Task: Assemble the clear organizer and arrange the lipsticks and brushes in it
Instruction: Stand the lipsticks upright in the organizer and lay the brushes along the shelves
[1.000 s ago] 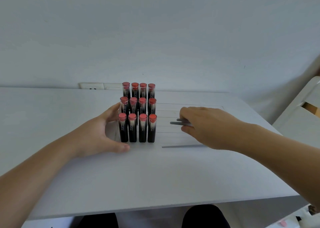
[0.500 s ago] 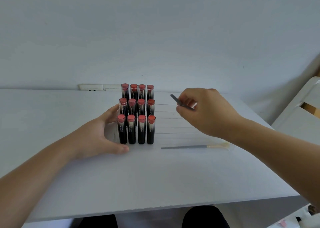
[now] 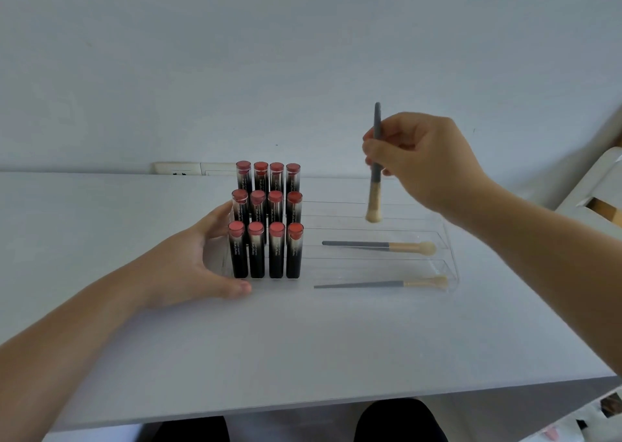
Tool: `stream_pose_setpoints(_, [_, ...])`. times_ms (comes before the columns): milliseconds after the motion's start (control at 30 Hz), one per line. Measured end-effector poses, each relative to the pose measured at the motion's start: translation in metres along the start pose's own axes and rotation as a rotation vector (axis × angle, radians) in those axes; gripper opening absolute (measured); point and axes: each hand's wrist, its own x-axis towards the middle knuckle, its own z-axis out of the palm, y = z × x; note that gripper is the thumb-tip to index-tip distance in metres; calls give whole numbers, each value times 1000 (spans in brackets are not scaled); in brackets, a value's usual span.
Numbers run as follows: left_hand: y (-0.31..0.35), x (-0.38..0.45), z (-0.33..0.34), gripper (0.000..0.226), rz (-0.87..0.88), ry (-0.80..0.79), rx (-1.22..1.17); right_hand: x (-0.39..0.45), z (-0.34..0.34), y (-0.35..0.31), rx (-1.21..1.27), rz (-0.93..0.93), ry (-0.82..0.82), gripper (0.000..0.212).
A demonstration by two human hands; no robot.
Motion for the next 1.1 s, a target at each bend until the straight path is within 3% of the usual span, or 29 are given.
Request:
stream_pose_setpoints(167, [-2,1,0,130,-21,14,-10,13,-21,18,-241,-94,-241,10])
stream_pose_setpoints(367, [-1,0,1,126,-15,26,-5,9,-17,42,-563,-118,-517,13])
stream_pose_setpoints(600, [-1,0,0,130,-37,4,-7,5,-8,46,-468,-183,-445,9])
stream_pose_setpoints(833, [-1,1,0,129,-9,-2,-3,3,-4,46,-580,-131,-539,17])
stream_pose_setpoints(967, [0,1,-1,115,17,4,19,-1,-15,45,-633,-182,-436,15])
stream_pose_setpoints(1100, [0,1,-1,117,34,13,28,-17,-30,52,-511,-196,-277,21])
